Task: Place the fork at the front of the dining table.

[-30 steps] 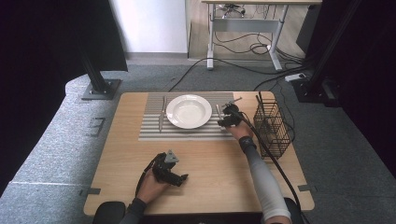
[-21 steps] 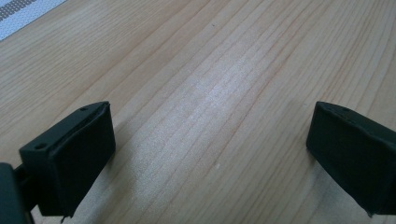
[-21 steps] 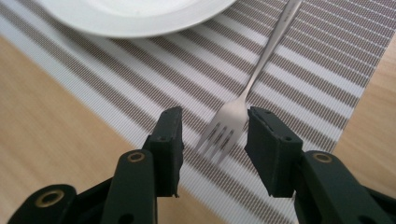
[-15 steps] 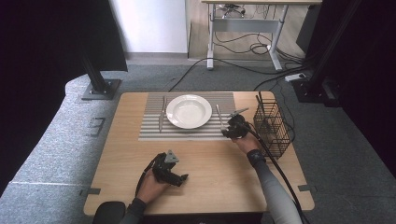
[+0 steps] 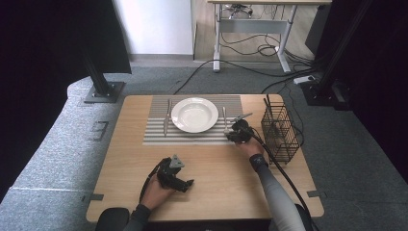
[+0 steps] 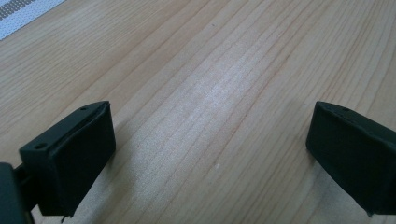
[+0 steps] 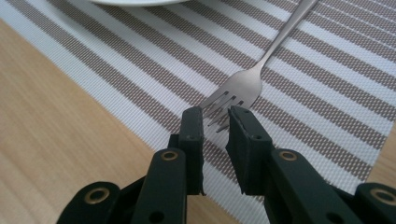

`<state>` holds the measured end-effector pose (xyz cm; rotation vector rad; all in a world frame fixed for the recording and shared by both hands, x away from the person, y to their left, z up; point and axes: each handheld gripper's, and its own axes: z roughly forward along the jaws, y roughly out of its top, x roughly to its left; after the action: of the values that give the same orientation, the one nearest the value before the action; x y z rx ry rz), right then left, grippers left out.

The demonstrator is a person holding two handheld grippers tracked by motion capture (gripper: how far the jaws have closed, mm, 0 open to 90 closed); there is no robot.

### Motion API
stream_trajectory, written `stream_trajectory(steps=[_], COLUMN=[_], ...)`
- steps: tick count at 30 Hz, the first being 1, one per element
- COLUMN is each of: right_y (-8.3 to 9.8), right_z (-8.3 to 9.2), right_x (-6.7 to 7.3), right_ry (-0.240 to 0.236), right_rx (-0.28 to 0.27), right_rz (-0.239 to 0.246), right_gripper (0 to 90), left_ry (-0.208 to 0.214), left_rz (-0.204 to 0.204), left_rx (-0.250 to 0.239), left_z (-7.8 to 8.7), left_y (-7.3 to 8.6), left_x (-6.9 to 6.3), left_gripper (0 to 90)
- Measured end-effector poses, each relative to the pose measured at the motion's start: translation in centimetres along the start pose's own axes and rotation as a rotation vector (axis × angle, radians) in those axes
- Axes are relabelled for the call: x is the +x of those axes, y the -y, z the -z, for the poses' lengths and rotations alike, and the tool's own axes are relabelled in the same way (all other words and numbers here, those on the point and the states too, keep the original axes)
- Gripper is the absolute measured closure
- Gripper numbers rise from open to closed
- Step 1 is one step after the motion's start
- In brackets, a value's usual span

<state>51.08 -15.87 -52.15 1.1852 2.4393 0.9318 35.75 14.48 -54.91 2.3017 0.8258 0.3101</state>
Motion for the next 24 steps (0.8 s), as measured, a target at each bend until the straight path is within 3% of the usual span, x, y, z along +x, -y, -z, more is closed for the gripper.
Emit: stream_trajectory(steps=[5, 14, 17, 18, 24], right_y=[-0.4, -1.5, -1.6, -1.5, -1.4], right_z=[-0.6, -1.5, -1.5, -1.3, -0.1], right_x=[-0.7, -1.4, -1.4, -1.3, -0.6], right_ry=[0.0, 0.007, 0.019, 0.035, 0.025], right_rx=[-0.013, -0.018, -0.015, -0.019, -0.044], right_rz=[-0.038, -0.048, -0.04, -0.034, -0.027], right_gripper=[74.3, 73.1, 67.1, 58.0, 36.1], left_ry=[0.0, 0.0, 0.001, 0.001, 0.002], left_rz=[0.0, 0.001, 0.001, 0.001, 0.001], left_rx=[0.0, 0.0, 0.0, 0.0, 0.002], left_z=[0.0, 0.0, 0.0, 0.0, 0.0], left_y=[0.0, 0.0, 0.0, 0.0, 0.0], left_x=[0.0, 0.0, 0.0, 0.0, 0.0], left_gripper=[0.9, 0.9, 0.9, 0.9, 0.6])
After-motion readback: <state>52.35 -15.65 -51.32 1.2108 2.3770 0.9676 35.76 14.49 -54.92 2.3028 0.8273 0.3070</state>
